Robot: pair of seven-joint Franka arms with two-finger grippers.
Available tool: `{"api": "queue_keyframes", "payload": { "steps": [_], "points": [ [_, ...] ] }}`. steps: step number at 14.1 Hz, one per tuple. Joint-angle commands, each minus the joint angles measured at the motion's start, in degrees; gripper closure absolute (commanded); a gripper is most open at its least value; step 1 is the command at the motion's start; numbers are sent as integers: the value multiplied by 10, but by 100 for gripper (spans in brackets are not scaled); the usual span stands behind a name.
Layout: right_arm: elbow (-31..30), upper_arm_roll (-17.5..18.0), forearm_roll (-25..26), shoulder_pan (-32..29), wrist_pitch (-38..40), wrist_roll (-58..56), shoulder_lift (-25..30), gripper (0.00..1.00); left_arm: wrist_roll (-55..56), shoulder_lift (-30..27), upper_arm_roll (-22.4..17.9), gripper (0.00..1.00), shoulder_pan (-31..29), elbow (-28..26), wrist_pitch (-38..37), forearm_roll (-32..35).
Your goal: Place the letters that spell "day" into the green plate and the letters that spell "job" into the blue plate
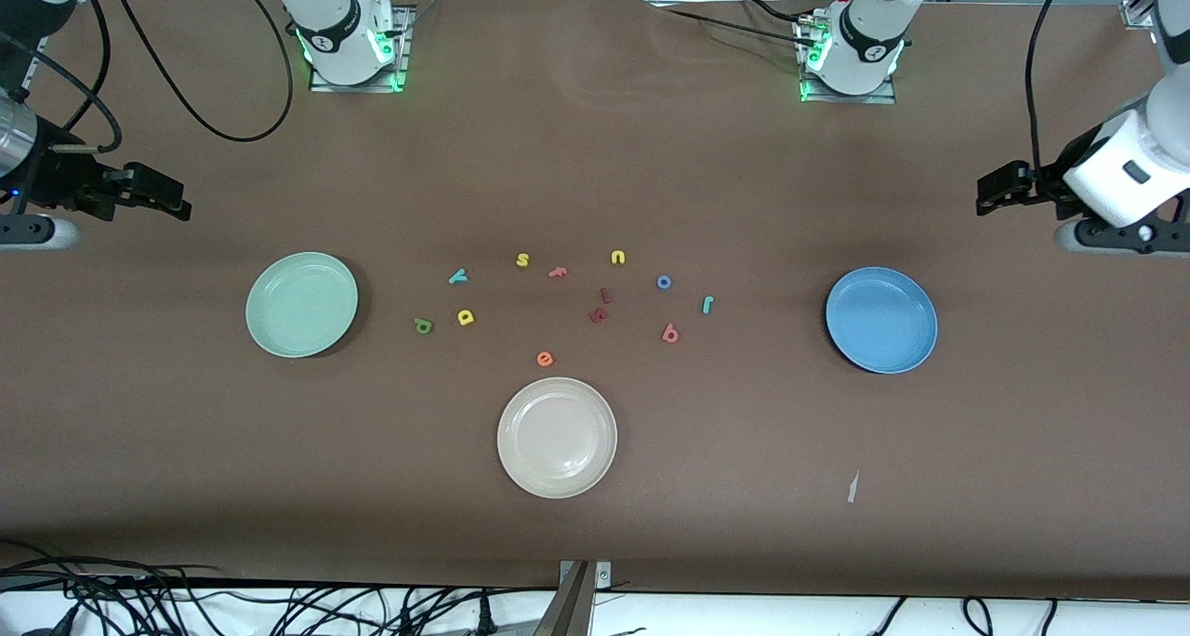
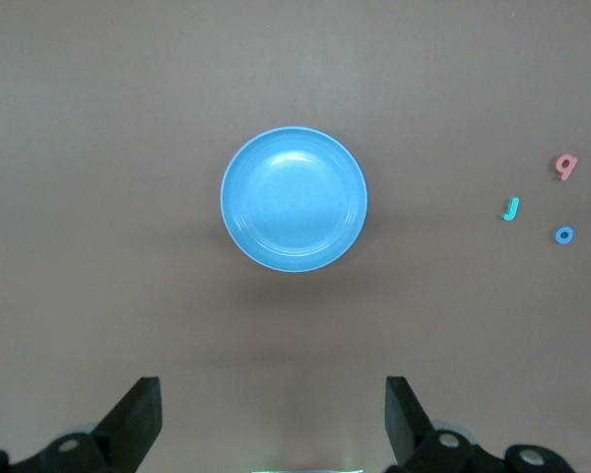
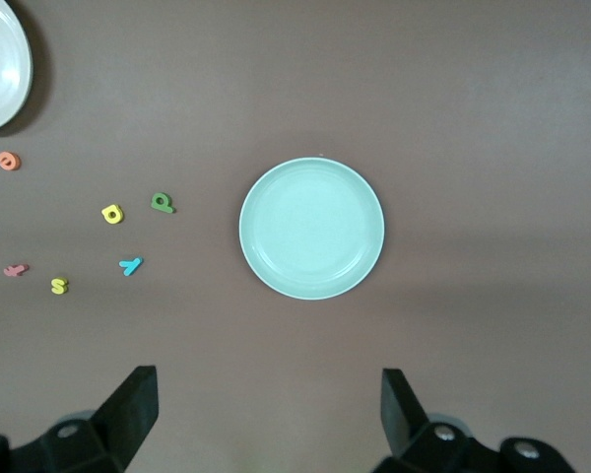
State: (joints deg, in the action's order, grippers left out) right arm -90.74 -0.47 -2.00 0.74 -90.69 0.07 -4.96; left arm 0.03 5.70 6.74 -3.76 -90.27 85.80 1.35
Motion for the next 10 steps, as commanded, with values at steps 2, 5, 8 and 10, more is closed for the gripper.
{"api": "queue_keyframes", "payload": {
  "steps": [2,5,8,10],
  "points": [
    [-15,1,-3,22,-1,3,-27,0,9,72,37,0,9,11,-4,-20],
    [-24,1,-1,43,-48,15,-74,0,20,120,53,0,46,11,54,-47],
    [-96,1,1,79,-184,110,-87,0,79,167,54,0,102,6,120,-55],
    [-138,1,6,106,-284,184,-108,0,113,199,54,0,140,2,167,-53]
  ]
}}
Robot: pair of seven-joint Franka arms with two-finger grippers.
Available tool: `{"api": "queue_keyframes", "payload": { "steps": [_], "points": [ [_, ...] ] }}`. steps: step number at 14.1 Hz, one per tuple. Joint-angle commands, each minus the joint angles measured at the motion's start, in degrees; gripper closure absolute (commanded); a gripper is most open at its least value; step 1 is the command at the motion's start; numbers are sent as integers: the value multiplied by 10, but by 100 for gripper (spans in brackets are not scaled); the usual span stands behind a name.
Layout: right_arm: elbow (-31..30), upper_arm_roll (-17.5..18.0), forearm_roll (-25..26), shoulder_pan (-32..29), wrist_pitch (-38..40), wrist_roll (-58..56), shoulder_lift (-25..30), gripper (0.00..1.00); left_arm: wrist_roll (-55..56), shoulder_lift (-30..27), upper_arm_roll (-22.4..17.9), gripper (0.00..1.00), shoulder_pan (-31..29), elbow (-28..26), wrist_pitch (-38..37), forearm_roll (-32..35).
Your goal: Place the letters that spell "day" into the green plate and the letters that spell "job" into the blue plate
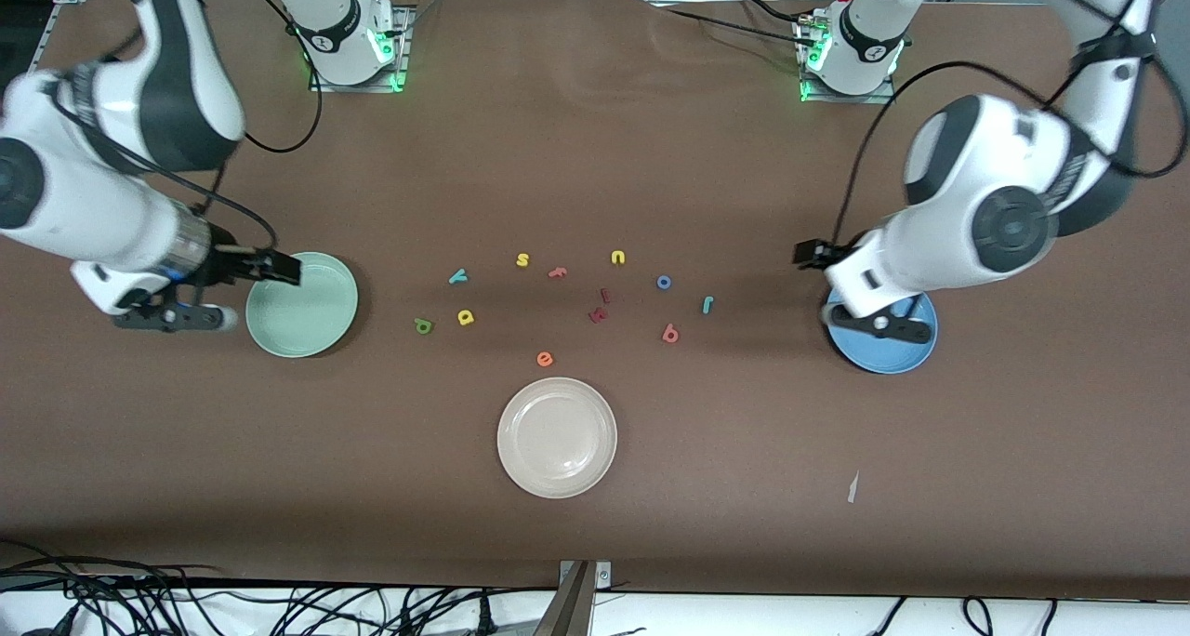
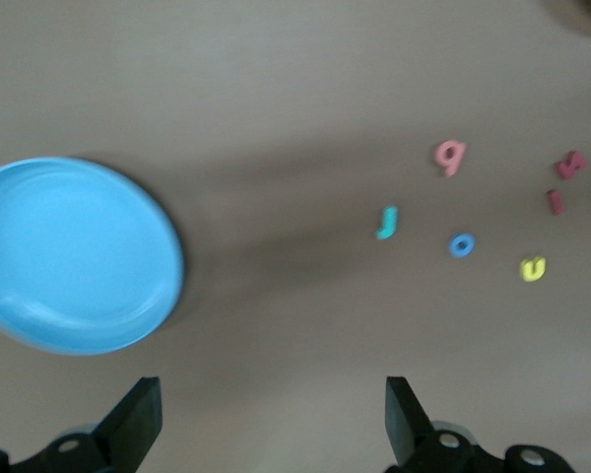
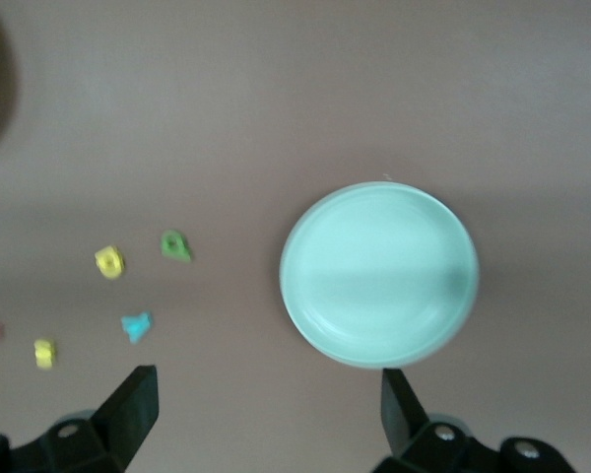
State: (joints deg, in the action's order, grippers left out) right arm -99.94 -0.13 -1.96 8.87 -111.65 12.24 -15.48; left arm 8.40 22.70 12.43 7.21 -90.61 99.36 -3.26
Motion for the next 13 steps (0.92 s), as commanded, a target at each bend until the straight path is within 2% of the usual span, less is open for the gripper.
{"api": "queue_keyframes", "payload": {
  "steps": [1,4,6,10,13],
  "points": [
    [-51,-2,17,33,-100,94,-18,0,30,43,-4,0,43,5,50,-7],
    [-50,-4,78,84,-151,251,-74,0,29,91,-4,0,76,3,117,1],
    [-48,-3,118,95,-191,384,-110,0,29,107,-4,0,85,-22,178,16],
    [-50,-2,120,105,-269,514,-164,0,31,117,-4,0,97,-83,272,55],
    [-51,-2,116,127,-288,684,-187,1,61,133,-5,3,107,-114,327,90]
  ]
}}
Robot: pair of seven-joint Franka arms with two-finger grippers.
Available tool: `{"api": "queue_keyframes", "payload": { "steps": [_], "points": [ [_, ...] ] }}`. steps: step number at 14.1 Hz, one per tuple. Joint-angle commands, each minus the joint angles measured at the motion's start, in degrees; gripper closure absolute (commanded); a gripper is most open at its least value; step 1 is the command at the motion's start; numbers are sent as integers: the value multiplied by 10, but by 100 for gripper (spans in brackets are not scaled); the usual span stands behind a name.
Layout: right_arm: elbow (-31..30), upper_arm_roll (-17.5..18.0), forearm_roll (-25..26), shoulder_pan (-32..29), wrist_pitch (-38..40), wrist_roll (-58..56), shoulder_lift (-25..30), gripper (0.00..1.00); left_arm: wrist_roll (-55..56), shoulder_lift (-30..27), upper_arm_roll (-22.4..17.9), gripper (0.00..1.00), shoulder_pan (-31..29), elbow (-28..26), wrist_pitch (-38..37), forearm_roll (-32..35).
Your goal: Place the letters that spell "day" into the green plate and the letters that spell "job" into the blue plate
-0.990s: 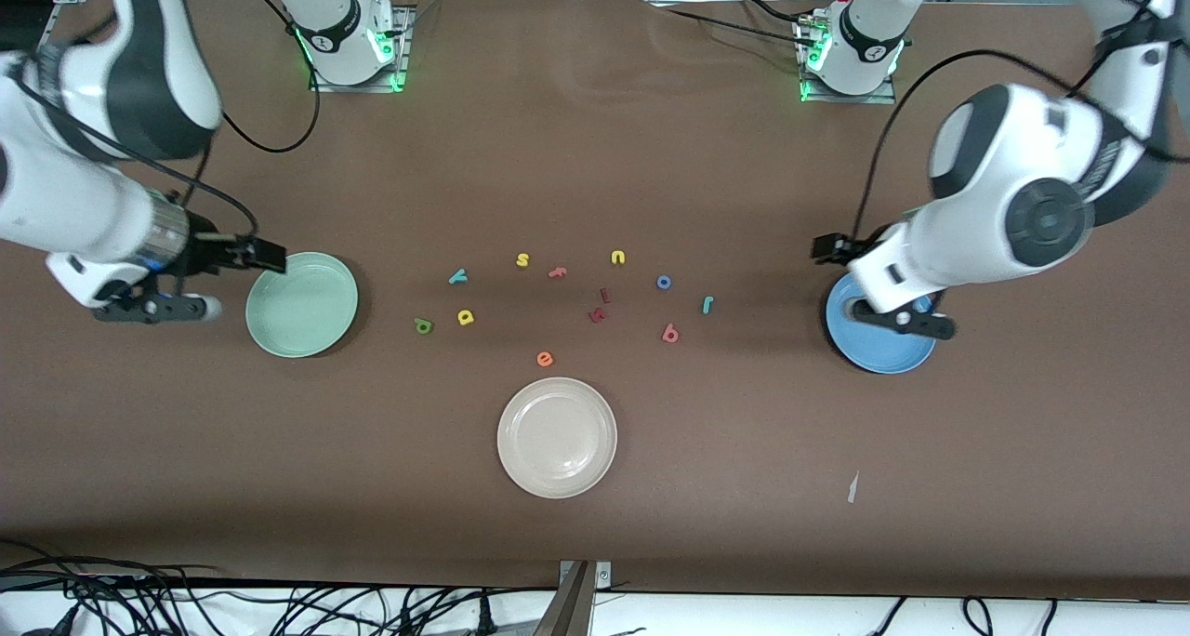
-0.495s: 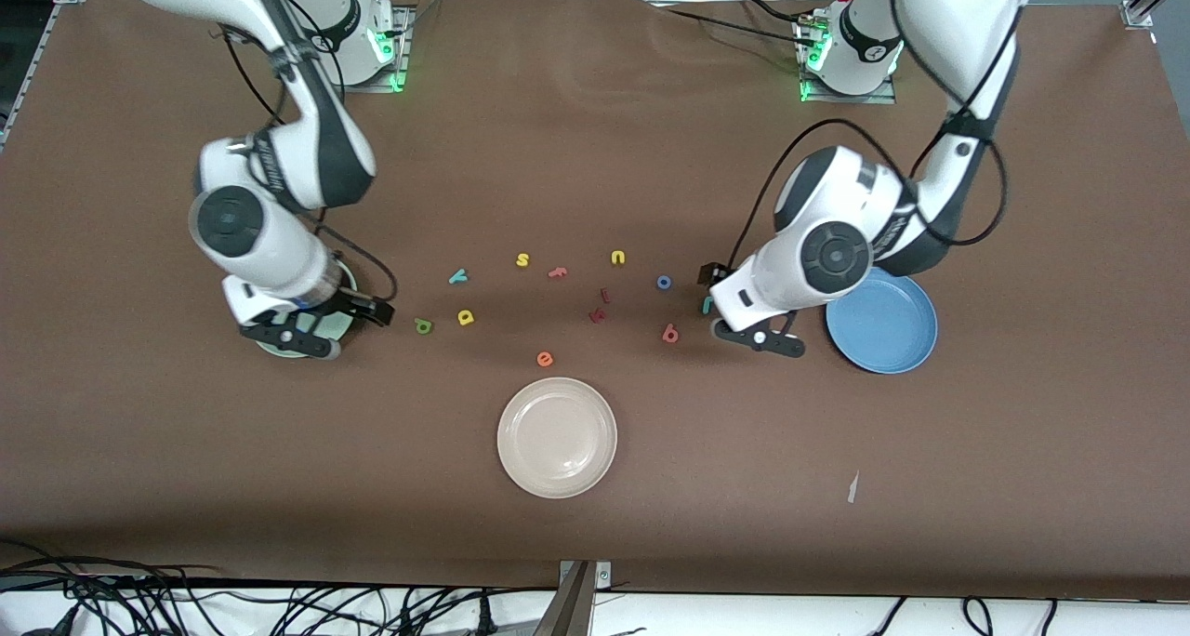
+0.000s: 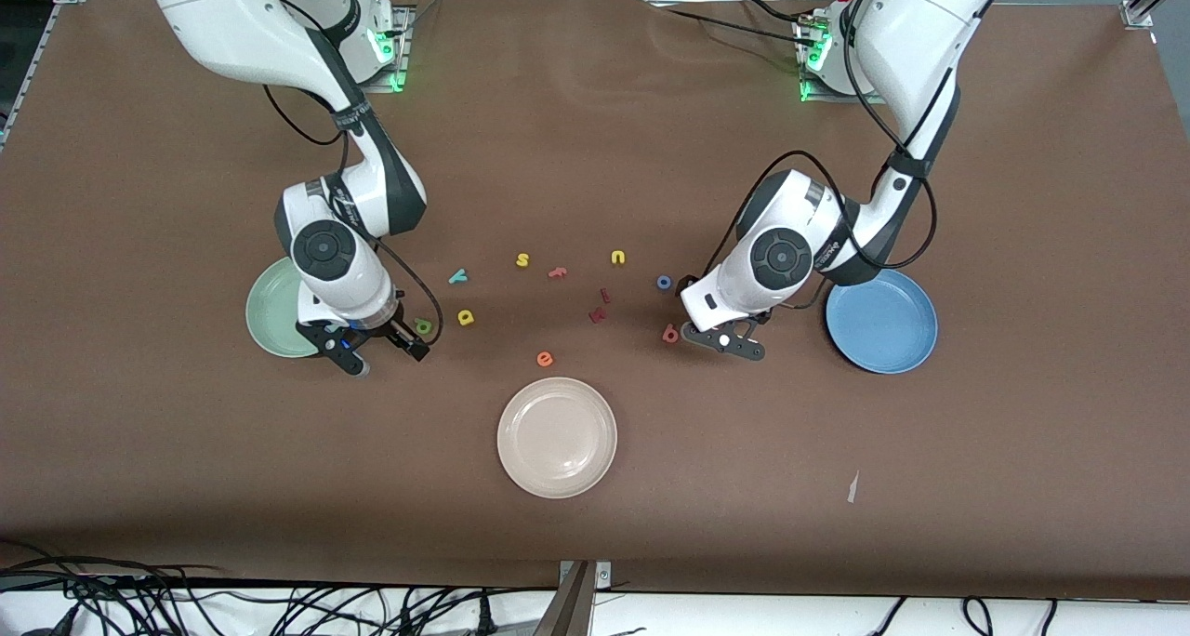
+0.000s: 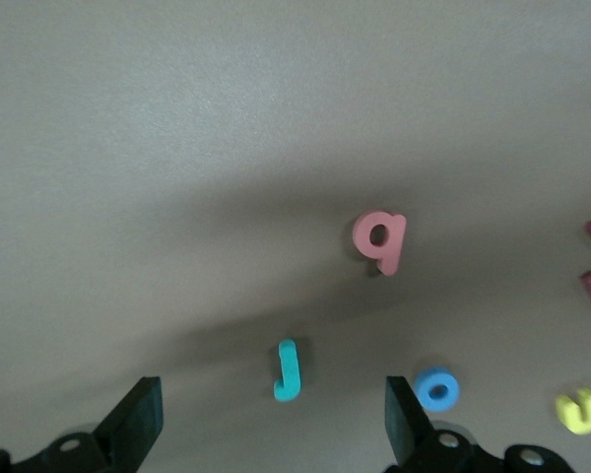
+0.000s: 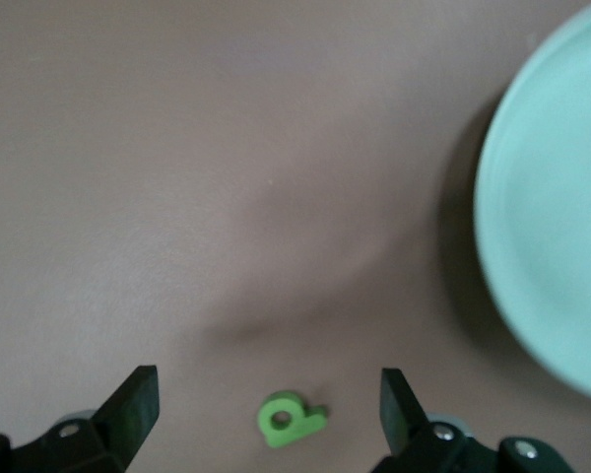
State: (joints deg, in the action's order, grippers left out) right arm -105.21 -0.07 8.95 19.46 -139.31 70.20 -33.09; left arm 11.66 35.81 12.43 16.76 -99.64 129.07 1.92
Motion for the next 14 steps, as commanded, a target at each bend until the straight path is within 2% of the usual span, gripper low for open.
{"api": "queue_keyframes", "payload": {
  "steps": [1,2,5,9,11,12,14],
  "points": [
    [2,-3,7,35,-17,148,-21,1,42,7,-4,5,12,-27,43,55],
    [1,-3,7,37,-25,181,-24,6,49,11,-4,6,13,-28,45,59],
    [-14,-3,7,37,-26,214,-21,8,50,19,-5,12,19,-28,51,60],
    [-25,-5,5,33,-32,214,-18,13,50,19,-6,37,24,-39,51,62],
    [-40,-5,3,31,-62,215,-18,19,54,19,-6,43,25,-44,51,81],
    [-41,-5,3,30,-64,215,-17,30,66,19,-5,46,25,-49,51,94],
    [-41,-6,3,29,-64,215,-16,52,73,19,-4,60,25,-51,51,97]
  ]
}}
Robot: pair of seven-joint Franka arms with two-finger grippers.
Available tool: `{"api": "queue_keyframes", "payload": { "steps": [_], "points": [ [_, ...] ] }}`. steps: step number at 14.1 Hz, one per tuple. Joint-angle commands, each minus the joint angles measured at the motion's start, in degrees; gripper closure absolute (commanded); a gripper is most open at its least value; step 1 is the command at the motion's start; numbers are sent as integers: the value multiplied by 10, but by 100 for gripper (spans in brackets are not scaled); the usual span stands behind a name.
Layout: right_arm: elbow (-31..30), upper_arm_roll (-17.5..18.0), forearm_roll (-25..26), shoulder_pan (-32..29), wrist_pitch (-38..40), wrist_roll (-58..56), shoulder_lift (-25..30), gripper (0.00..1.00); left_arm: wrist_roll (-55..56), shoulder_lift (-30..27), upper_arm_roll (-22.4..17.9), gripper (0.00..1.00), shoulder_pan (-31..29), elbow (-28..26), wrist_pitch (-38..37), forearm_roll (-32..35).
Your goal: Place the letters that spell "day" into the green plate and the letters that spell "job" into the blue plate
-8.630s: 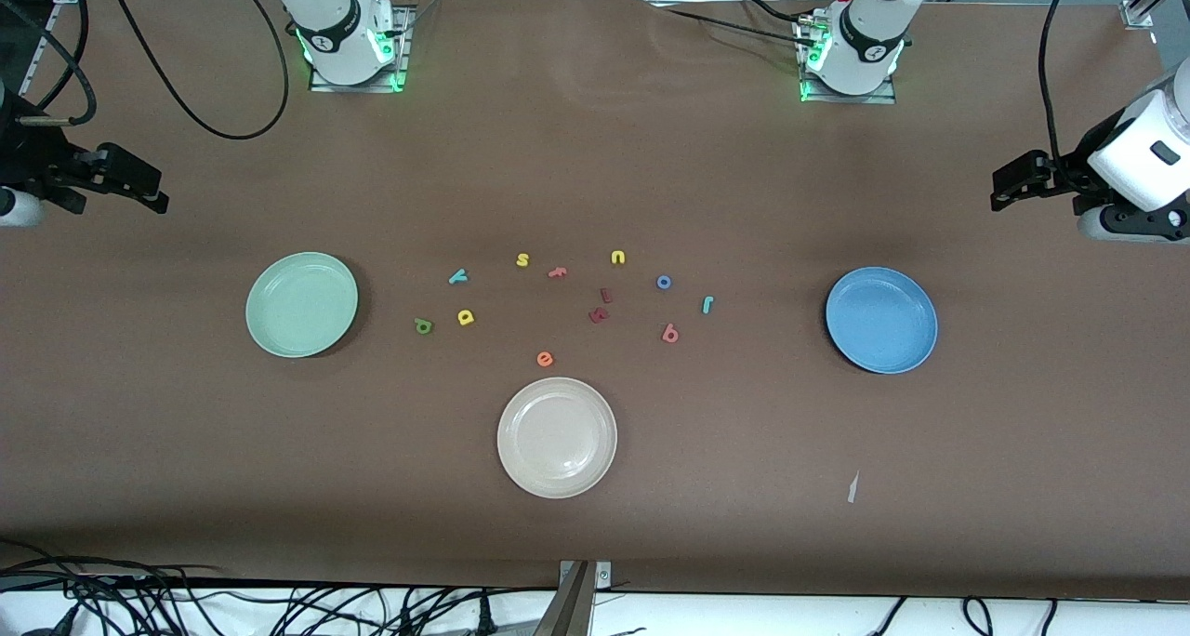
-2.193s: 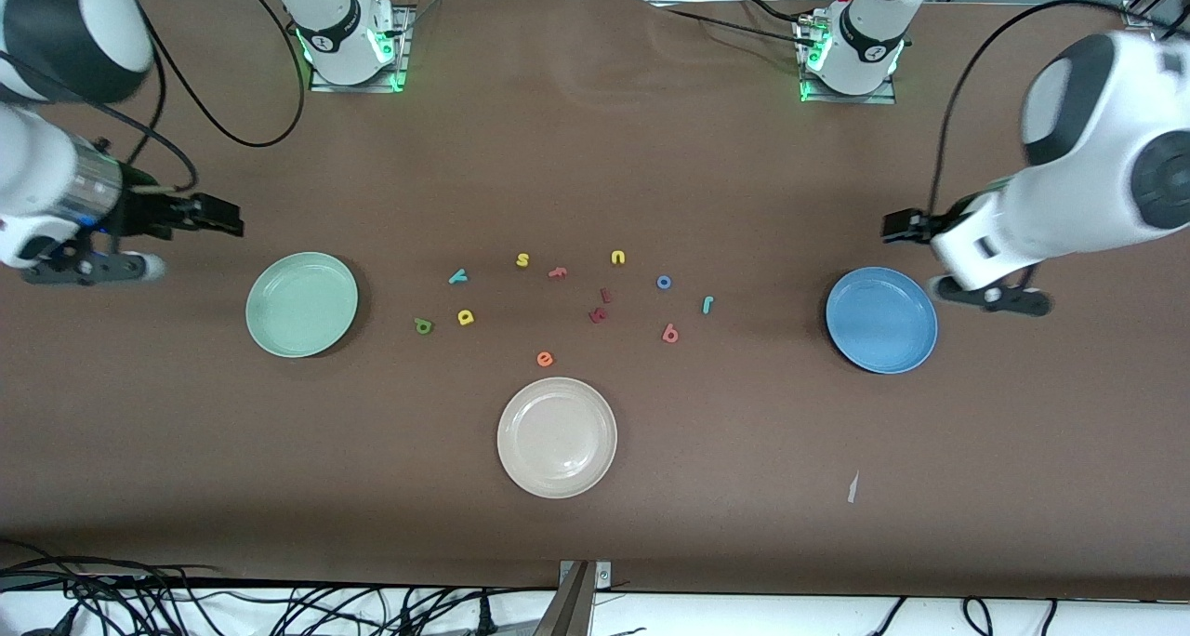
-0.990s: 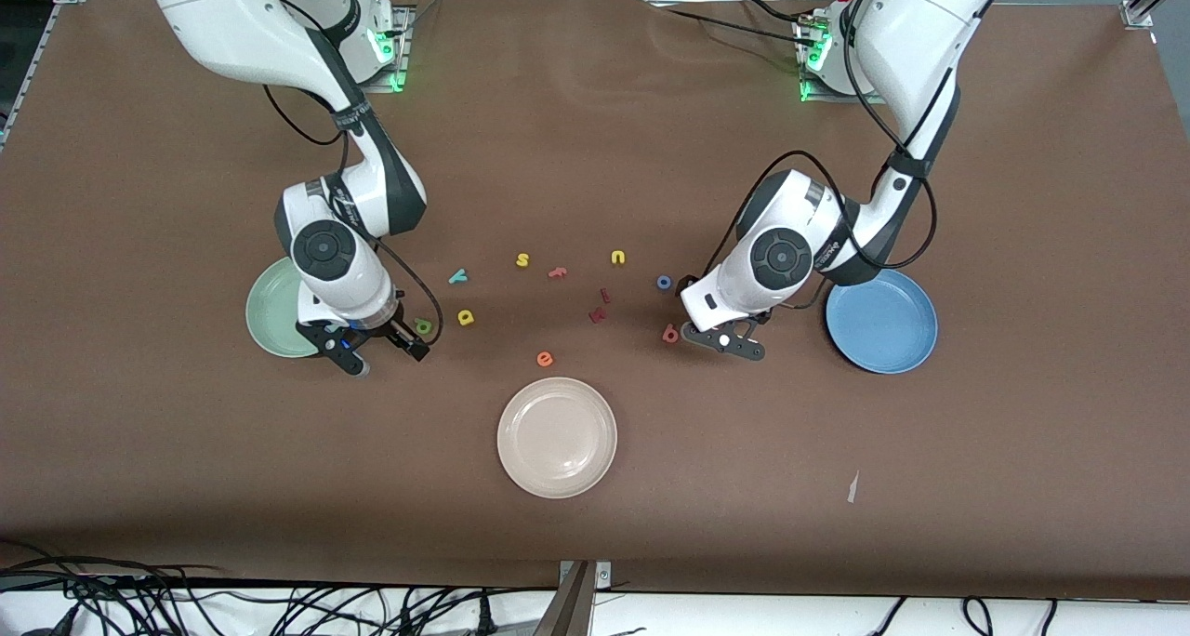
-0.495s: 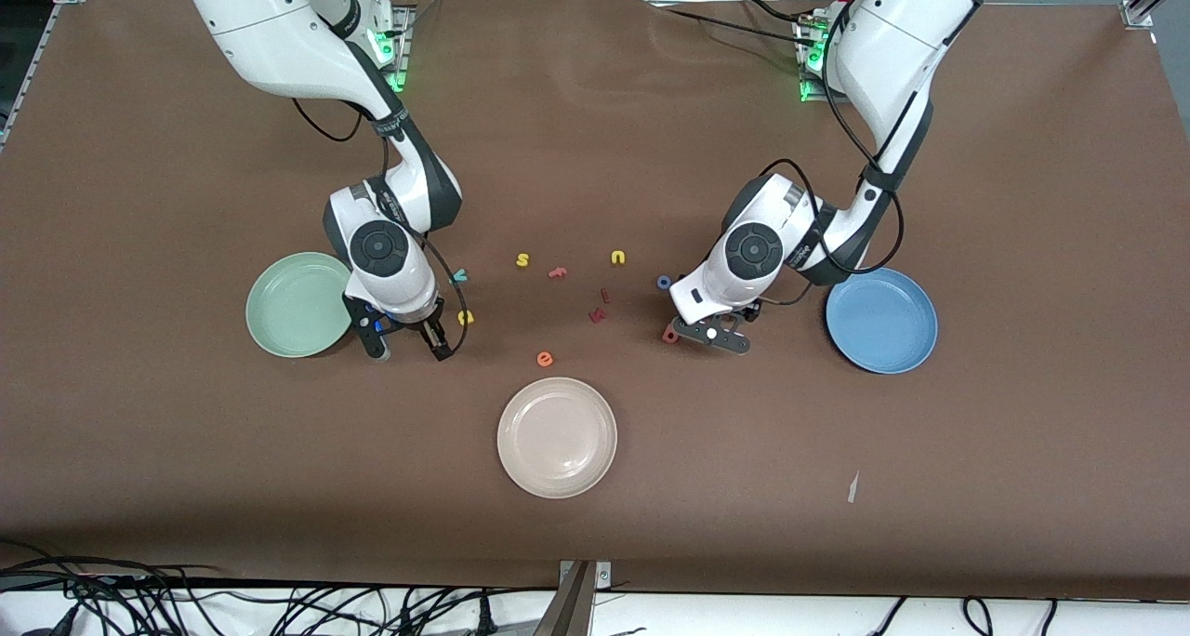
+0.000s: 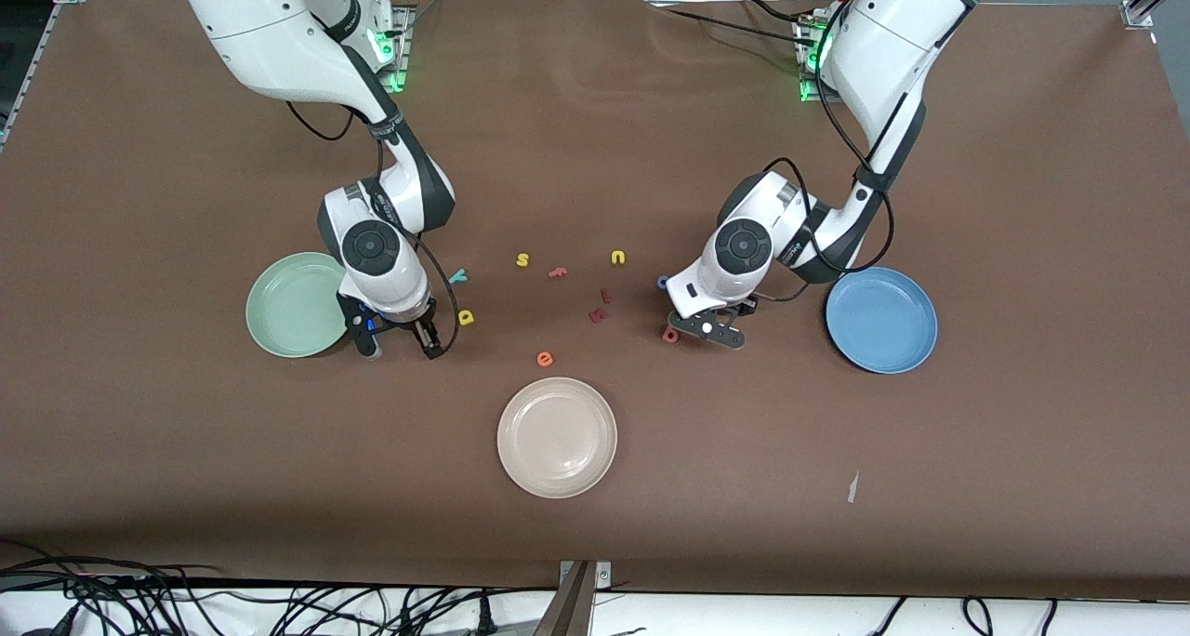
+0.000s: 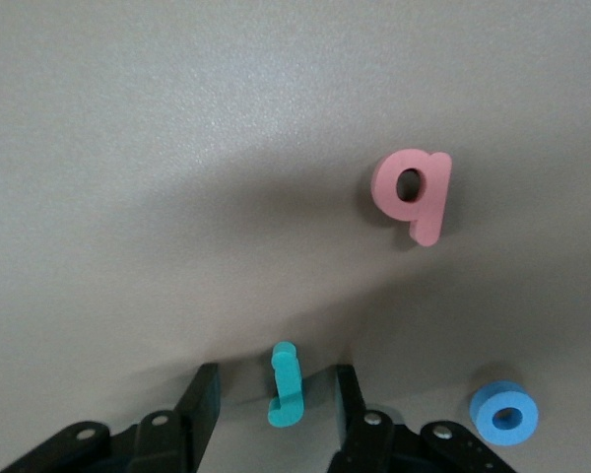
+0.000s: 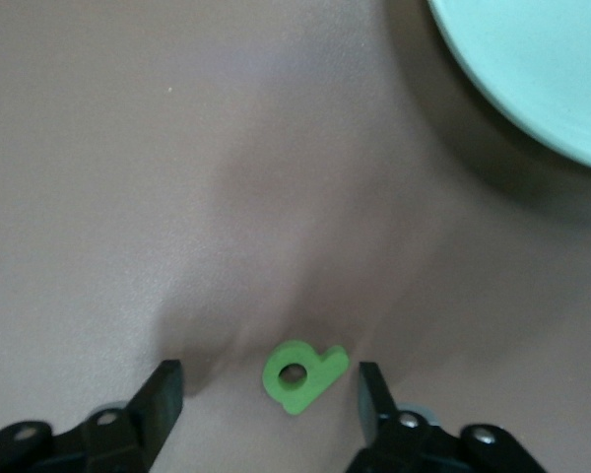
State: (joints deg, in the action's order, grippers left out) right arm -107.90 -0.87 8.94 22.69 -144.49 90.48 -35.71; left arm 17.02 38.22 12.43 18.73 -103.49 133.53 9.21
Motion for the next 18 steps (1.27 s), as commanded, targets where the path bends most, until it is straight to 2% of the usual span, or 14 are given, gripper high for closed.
{"api": "queue_keyframes", "payload": {
  "steps": [1,3,4,6,9,11,15,18],
  "points": [
    [-14,2,3,-4,-13,12,9,60,23,-5,-4,68,5,-13,6,24],
    [-14,2,3,-5,-13,11,9,77,27,-5,-4,88,4,-13,6,24],
    [-14,2,3,-5,-13,11,9,85,28,-5,-4,94,4,-13,6,24],
    [-9,2,3,-5,-10,1,13,100,31,-5,-4,98,2,-13,6,24],
    [-8,-1,3,-5,16,-29,39,100,23,-16,-3,100,-12,-5,-3,19],
    [-8,-20,0,-9,67,-99,69,100,-3,-38,-1,100,-33,2,-47,14],
    [-13,-38,-56,-50,146,-280,113,100,-154,-84,-1,100,-111,5,-121,-30],
    [-49,-81,-83,-55,131,-392,121,100,-253,-93,-2,100,-171,3,-147,-26]
  ]
}}
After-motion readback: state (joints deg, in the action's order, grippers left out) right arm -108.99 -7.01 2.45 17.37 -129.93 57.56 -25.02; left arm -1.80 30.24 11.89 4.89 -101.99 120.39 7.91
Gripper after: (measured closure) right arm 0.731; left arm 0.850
